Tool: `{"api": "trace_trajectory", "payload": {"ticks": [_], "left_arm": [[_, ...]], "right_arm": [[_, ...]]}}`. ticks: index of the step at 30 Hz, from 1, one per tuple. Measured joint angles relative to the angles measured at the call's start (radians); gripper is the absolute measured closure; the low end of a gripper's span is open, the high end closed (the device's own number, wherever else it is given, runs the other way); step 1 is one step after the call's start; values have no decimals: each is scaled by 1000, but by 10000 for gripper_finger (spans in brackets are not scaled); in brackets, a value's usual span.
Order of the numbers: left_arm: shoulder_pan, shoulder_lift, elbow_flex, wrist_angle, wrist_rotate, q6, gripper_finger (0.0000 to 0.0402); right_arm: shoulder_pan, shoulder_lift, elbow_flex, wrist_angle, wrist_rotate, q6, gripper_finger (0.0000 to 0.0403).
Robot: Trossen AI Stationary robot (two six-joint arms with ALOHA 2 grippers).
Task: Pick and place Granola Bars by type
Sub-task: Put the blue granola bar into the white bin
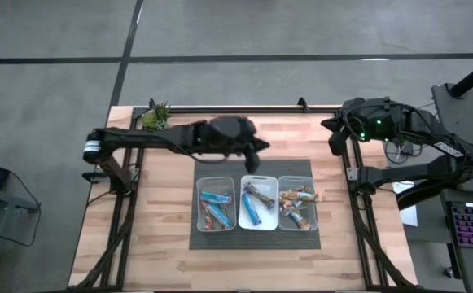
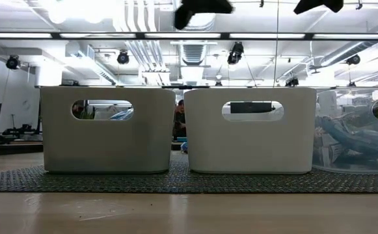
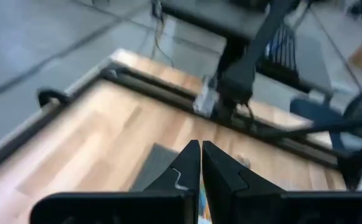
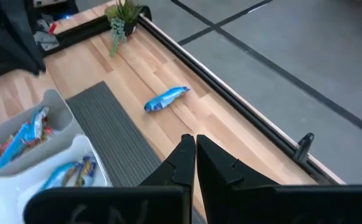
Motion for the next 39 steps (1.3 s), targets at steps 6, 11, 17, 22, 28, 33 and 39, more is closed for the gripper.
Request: {"api": "trace_trajectory", "payload": {"ticks": [6,11,17,22,28,33,39], "left_arm": [[7,-191,-243,187,-6,4,401],[8,-377,-486,315,-9,-20,401],[9,-548,-645,362,-57,-37,401],[9,-651,-706,357,-67,2,401],[10,-708,-726,342,-67,35,401],[22,-720,-727,305,-67,51,401],[51,-731,-728,199,-67,52,401]], "right_arm": [[-1,67,0,4,-3,10,394],[-2,135,0,81,-79,-2,394],[-5,233,0,217,-139,-28,394],[-14,315,0,317,-290,-65,394],[-36,407,19,363,-368,-61,394],[-47,470,74,364,-372,-43,394],[-54,531,148,359,-371,-39,394]]}}
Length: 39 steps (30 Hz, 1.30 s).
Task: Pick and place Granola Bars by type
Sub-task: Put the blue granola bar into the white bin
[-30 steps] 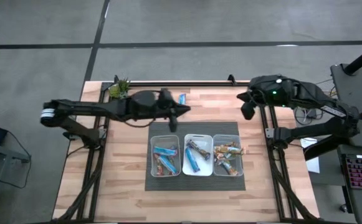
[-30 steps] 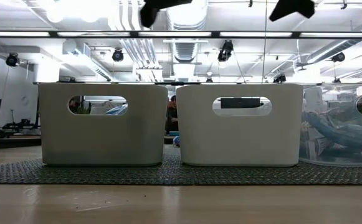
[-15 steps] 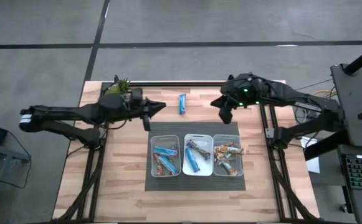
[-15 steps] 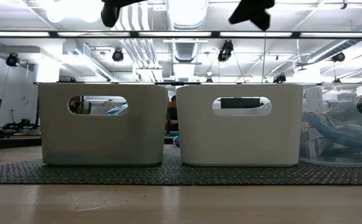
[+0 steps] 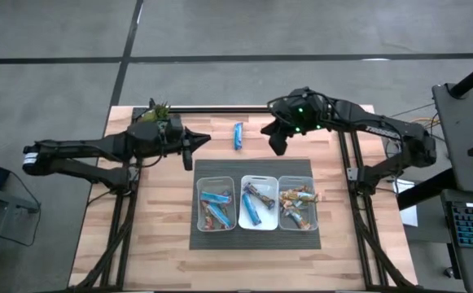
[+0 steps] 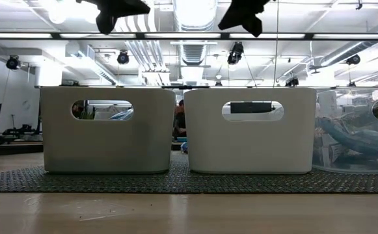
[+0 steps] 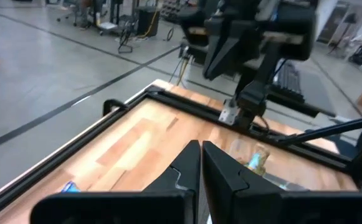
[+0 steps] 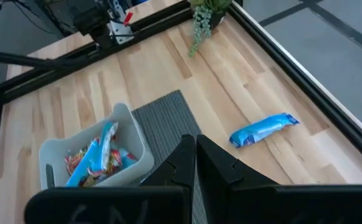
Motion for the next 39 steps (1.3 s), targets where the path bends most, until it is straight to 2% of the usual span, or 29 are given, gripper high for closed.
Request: {"api": "trace_trajectory", "payload": {"ticks": [8,22,26,39], "left_arm": [[46,-27,0,-17,0,4,401],[56,-48,0,-38,0,23,401],[56,-47,0,-39,0,19,401],[56,-48,0,-38,0,-8,401]], "right_arm": [[-74,95,110,0,5,136,394],[-199,321,300,-53,0,208,384],[-226,420,384,-137,-14,229,345],[-276,750,723,-339,-31,258,162]]}}
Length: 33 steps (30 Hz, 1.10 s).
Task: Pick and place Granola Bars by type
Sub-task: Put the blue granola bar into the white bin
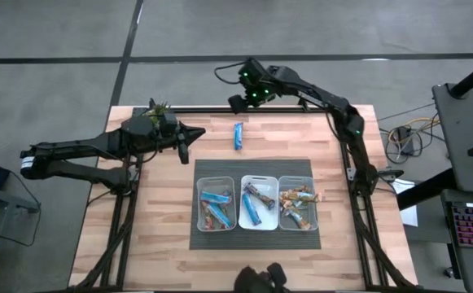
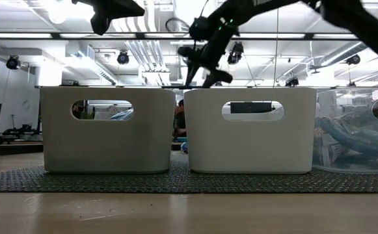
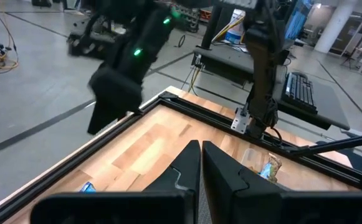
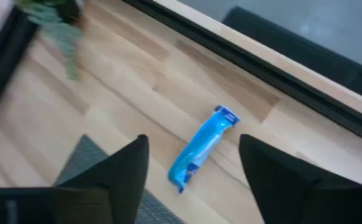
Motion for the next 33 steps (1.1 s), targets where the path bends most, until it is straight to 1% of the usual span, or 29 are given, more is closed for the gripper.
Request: {"api": "trace_trajectory", "payload": {"ticks": [5,10,21,33], "left_arm": [[0,0,0,0,0,-4,401],[0,0,0,0,0,-26,401],[0,0,0,-1,0,-36,401],[0,3,-1,-3,0,-51,401]], "right_arm": [[-18,113,91,-58,-3,31,124],[-32,201,136,-69,-42,60,109],[-37,314,139,-57,-47,120,118],[-37,320,99,-49,-53,134,124]]}}
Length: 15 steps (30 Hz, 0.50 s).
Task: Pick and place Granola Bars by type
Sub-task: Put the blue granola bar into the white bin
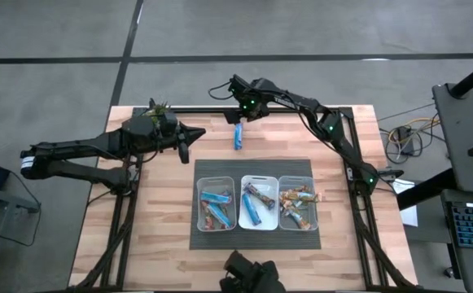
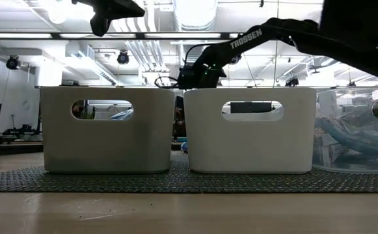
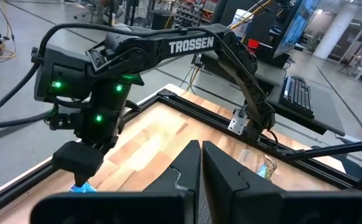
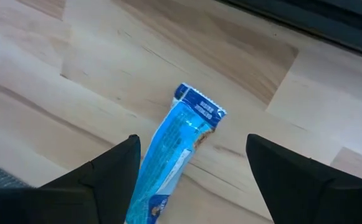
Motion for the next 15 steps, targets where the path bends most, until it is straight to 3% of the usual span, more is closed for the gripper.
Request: {"api": "trace_trajectory", "payload": {"ticks": [15], "left_arm": [[0,0,0,0,0,-11,401]], "right_arm": [[-2,0,-63,53,-46,1,136]]}}
